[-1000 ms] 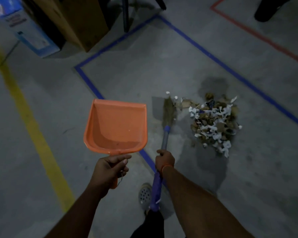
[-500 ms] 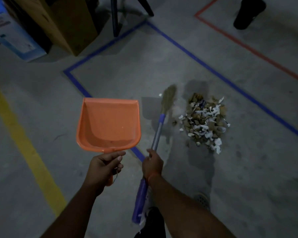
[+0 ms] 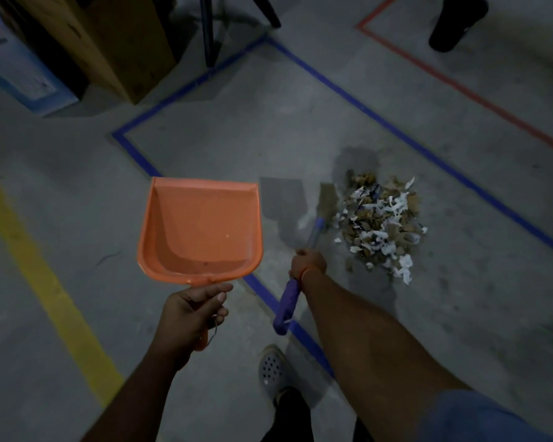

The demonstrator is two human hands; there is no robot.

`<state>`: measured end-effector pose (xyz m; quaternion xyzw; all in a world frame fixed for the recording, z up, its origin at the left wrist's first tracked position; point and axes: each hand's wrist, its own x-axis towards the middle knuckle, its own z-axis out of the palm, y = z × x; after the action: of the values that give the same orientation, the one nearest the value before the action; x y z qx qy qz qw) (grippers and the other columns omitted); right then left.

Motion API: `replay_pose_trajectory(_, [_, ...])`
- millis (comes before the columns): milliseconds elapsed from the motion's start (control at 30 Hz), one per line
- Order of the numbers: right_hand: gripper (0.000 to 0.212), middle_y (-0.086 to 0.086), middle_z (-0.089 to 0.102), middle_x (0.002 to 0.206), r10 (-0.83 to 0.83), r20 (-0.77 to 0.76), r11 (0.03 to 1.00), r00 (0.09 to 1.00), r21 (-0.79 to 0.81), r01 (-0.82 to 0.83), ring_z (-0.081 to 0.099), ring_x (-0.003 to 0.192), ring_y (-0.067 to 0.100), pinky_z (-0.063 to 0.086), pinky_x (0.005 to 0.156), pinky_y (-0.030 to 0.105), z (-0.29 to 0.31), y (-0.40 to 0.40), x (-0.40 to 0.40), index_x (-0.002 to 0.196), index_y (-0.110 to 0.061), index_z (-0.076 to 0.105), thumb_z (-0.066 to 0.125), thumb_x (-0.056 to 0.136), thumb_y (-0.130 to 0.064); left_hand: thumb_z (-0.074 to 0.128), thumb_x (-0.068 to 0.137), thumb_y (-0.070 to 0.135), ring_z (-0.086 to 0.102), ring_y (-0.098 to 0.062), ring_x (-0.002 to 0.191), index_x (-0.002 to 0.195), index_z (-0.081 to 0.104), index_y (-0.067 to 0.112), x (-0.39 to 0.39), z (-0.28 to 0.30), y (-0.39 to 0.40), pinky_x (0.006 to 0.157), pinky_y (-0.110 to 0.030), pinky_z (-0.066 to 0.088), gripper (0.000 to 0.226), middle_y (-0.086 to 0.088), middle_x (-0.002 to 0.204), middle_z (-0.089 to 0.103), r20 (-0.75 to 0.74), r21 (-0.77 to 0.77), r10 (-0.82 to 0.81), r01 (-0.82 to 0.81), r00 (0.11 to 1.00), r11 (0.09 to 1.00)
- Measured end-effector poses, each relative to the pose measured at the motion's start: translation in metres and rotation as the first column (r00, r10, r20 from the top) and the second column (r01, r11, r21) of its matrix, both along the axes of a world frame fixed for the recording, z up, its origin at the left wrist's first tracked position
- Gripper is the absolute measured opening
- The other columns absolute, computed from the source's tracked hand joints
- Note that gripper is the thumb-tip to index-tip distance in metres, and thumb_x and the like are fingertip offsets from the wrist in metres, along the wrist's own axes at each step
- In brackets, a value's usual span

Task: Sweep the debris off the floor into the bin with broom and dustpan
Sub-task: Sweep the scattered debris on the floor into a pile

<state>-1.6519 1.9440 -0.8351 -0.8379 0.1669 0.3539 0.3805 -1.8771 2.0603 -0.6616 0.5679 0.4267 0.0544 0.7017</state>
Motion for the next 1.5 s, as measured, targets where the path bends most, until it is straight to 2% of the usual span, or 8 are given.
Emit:
replay_pose_trajectory(200, [0.034,0.009,0.064,0.122,0.040,0.075,0.996,0.996,-0.084,-0.033,0.062,0.108,0.028,0.050,0.095,0.030,0.042,-0.080,-0.050,0.119,-0.018,0.066,0.054,0.087,-0.010,0.063,0.092,-0.001,0.059,-0.017,0.060,0.101,0.077,0.007,0.016,0.008,-0.027,0.056,-0.023,0.051,0.018,-0.017,0.066,0.063,0.017,-0.030,-0.032,0.032,0.999,0.999])
replay_pose_trajectory(367, [0.038,0.009,0.066,0.123,0.197,0.084,0.979,0.977,-0.067,-0.192,0.063,0.110,0.024,0.048,0.089,0.024,0.067,-0.141,-0.104,0.123,-0.017,0.065,0.051,0.089,-0.006,0.062,0.092,-0.002,0.057,-0.019,0.058,0.101,0.076,0.004,0.032,0.021,-0.060,0.054,-0.023,0.050,0.017,-0.016,0.064,0.062,0.025,-0.030,-0.069,0.069,0.997,0.997])
replay_pose_trajectory(467, [0.038,0.009,0.065,0.125,0.242,0.040,0.970,0.969,0.002,-0.242,0.061,0.114,0.024,0.048,0.097,0.026,0.073,-0.161,-0.121,0.124,-0.014,0.064,0.051,0.090,-0.004,0.063,0.092,0.000,0.055,-0.018,0.056,0.101,0.077,0.007,0.037,0.031,-0.081,0.054,-0.024,0.048,0.018,-0.017,0.064,0.062,0.040,-0.006,-0.085,0.085,0.996,0.996])
replay_pose_trajectory(767, [0.037,0.013,0.064,0.124,0.237,0.010,0.970,0.971,0.056,-0.237,0.063,0.111,0.027,0.051,0.097,0.027,0.073,-0.238,-0.093,0.123,-0.011,0.065,0.061,0.087,-0.006,0.063,0.092,0.000,0.057,-0.018,0.057,0.103,0.076,0.006,0.025,0.051,-0.173,0.054,-0.024,0.048,0.018,-0.017,0.065,0.062,0.052,0.067,-0.024,0.020,0.998,0.998])
replay_pose_trajectory(1033, [0.035,0.012,0.071,0.105,0.340,0.136,0.929,0.931,0.103,-0.354,0.067,0.070,0.023,0.059,0.065,0.032,0.124,-0.419,-0.042,0.111,-0.024,0.069,0.059,0.083,-0.006,0.060,0.095,0.000,0.055,-0.018,0.055,0.104,0.074,0.003,0.037,0.059,-0.292,0.053,-0.025,0.048,0.017,-0.016,0.065,0.061,0.056,0.064,-0.065,0.061,0.996,0.996])
replay_pose_trajectory(1167, [0.028,0.015,0.071,0.085,0.353,0.173,0.917,0.919,0.132,-0.377,0.060,0.046,0.021,0.051,0.044,0.029,0.158,-0.507,-0.025,0.104,-0.023,0.069,0.064,0.083,-0.006,0.063,0.094,0.003,0.056,-0.020,0.057,0.105,0.075,0.005,0.063,0.060,-0.334,0.053,-0.027,0.048,0.016,-0.015,0.066,0.063,0.071,0.071,-0.118,0.113,0.991,0.991])
replay_pose_trajectory(1367, [0.032,0.008,0.063,0.065,0.311,0.199,0.924,0.929,0.167,-0.345,0.057,0.044,0.027,0.047,0.044,0.031,0.188,-0.588,0.005,0.098,-0.021,0.072,0.056,0.083,0.002,0.059,0.094,-0.003,0.052,-0.013,0.048,0.103,0.072,0.001,0.110,0.063,-0.386,0.046,-0.021,0.043,0.016,-0.015,0.063,0.059,0.088,0.021,-0.173,0.172,0.981,0.985])
replay_pose_trajectory(1500, [0.039,0.002,0.063,0.068,0.388,0.217,0.898,0.896,0.127,-0.420,0.066,0.053,0.024,0.058,0.053,0.037,0.179,-0.620,0.053,0.098,-0.030,0.071,0.056,0.078,-0.001,0.060,0.094,-0.004,0.055,-0.012,0.051,0.102,0.072,0.001,0.149,0.041,-0.407,0.049,-0.021,0.047,0.016,-0.012,0.062,0.059,0.052,-0.018,-0.170,0.171,0.984,0.985])
